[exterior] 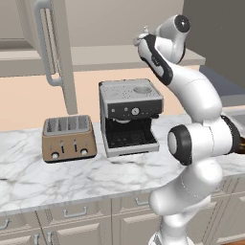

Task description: Open the cabinet. Pick the soap dispenser and place it next to the sink. Then close the cabinet.

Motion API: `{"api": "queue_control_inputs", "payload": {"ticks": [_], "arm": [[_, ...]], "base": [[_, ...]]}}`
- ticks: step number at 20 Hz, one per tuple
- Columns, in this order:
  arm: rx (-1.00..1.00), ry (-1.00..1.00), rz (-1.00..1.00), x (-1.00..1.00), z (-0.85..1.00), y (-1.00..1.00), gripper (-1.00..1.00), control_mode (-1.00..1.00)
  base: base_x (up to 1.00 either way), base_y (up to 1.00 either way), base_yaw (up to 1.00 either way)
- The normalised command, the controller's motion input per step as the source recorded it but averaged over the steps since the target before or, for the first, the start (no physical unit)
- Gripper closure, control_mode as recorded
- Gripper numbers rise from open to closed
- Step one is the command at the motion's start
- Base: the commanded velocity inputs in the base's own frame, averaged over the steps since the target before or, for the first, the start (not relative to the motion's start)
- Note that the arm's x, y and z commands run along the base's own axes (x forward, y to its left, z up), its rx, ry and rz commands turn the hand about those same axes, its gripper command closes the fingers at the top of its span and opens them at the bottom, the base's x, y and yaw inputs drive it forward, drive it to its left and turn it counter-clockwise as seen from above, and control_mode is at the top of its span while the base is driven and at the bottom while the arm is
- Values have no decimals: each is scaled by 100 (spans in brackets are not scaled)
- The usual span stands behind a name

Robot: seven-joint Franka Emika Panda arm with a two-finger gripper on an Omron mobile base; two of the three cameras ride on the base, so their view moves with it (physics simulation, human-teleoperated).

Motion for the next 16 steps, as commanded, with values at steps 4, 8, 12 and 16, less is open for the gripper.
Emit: {"api": "queue_control_inputs", "payload": {"ticks": [4,8,12,16], "arm": [[0,0,2,13,0,0,-100,-100],[0,0,1,7,0,0,-100,-100],[0,0,0,0,0,0,-100,-100],[0,0,0,3,-2,0,-100,-100]], "base": [[0,0,0],[0,0,0],[0,0,0],[0,0,0]]}}
